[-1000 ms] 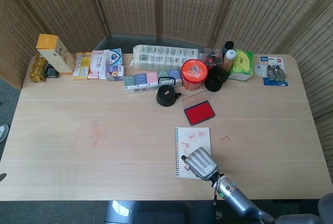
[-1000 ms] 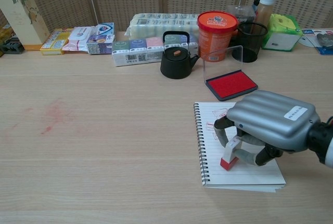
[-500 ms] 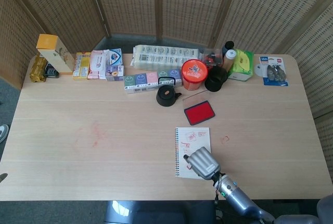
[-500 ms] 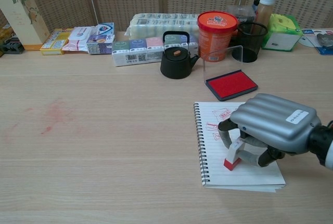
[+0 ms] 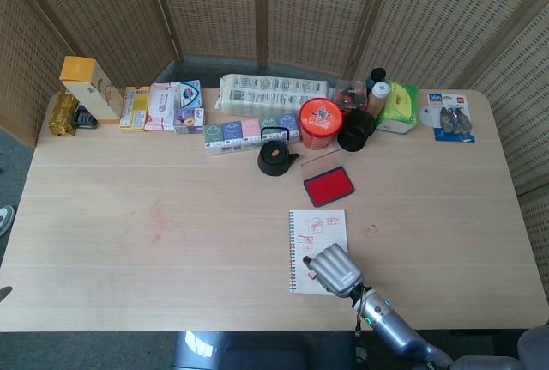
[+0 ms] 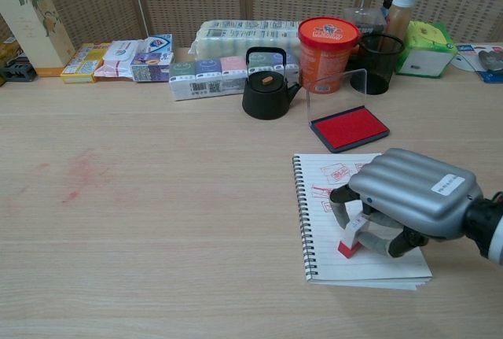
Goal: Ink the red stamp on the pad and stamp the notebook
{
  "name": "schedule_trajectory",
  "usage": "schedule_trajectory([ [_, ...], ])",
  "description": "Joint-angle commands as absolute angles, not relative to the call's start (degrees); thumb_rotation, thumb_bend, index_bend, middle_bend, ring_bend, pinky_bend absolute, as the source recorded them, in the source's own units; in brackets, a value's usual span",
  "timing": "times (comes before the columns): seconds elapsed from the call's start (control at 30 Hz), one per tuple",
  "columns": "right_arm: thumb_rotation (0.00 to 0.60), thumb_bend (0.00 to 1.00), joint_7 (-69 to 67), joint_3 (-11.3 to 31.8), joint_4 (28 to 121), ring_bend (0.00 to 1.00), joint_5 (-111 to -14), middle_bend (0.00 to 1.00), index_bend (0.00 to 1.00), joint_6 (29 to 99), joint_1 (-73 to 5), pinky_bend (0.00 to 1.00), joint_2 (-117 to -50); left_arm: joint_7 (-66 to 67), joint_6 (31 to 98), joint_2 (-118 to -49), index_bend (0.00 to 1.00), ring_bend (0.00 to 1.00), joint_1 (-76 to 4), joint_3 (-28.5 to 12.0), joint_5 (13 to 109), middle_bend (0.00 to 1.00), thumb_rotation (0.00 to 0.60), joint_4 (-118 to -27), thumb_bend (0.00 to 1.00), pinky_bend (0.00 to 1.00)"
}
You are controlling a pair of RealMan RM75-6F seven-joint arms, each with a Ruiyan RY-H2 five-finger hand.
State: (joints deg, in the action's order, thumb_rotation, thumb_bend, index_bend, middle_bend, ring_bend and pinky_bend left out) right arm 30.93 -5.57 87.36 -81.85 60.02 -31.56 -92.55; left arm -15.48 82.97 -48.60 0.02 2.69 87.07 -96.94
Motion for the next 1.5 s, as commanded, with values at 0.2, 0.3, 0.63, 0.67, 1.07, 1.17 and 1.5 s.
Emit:
schedule_trajectory([
  [0.2, 0.6, 0.48, 29.96, -5.5, 85.96, 1.0, -82.22, 0.94, 0.57, 59.53, -31.02, 1.0, -92.96, -15.53, 82.81, -48.62, 0.0, 0.0, -0.04, 2.66, 86.96, 0.0, 0.6, -96.85, 0.03, 0.04],
  [0.3, 0.6, 0.48, 29.7, -5.58, 85.69, 1.0, -82.42, 0.94, 0.57, 59.42, -30.77, 1.0, -93.05, -15.43, 82.68, -48.65, 0.0, 0.0, -0.11, 2.68, 86.96, 0.0, 0.6, -96.87, 0.03, 0.04],
  [0.63, 0.6, 0.48, 29.38, -5.48, 85.24, 1.0, -83.18, 0.94, 0.57, 59.29, -30.23, 1.0, -93.42, -15.49, 82.83, -48.63, 0.0, 0.0, -0.02, 2.73, 87.05, 0.0, 0.6, -96.91, 0.03, 0.04],
  [0.67, 0.6, 0.48, 29.34, -5.37, 85.25, 1.0, -83.18, 0.94, 0.57, 59.26, -30.2, 1.0, -93.39, -15.52, 82.87, -48.63, 0.0, 0.0, -0.01, 2.73, 87.06, 0.0, 0.6, -96.89, 0.03, 0.04],
  [1.07, 0.6, 0.48, 30.59, -4.19, 89.39, 1.0, -83.41, 0.94, 0.57, 59.64, -30.2, 1.0, -90.95, -16.06, 82.72, -48.56, 0.0, 0.0, -0.06, 2.71, 86.98, 0.0, 0.6, -96.64, 0.03, 0.04],
  [1.17, 0.6, 0.48, 32.33, -3.85, 93.24, 1.0, -83.35, 0.94, 0.57, 59.99, -30.27, 1.0, -88.93, -16.11, 82.71, -48.52, 0.0, 0.0, -0.09, 2.75, 87.13, 0.0, 0.6, -96.65, 0.03, 0.04],
  [1.5, 0.6, 0.48, 39.53, -1.93, 107.34, 1.0, -82.8, 0.94, 0.57, 62.16, -30.5, 1.0, -81.58, -16.58, 83.25, -48.42, 0.0, 0.0, 0.12, 2.9, 87.66, 0.0, 0.6, -96.53, 0.03, 0.04],
])
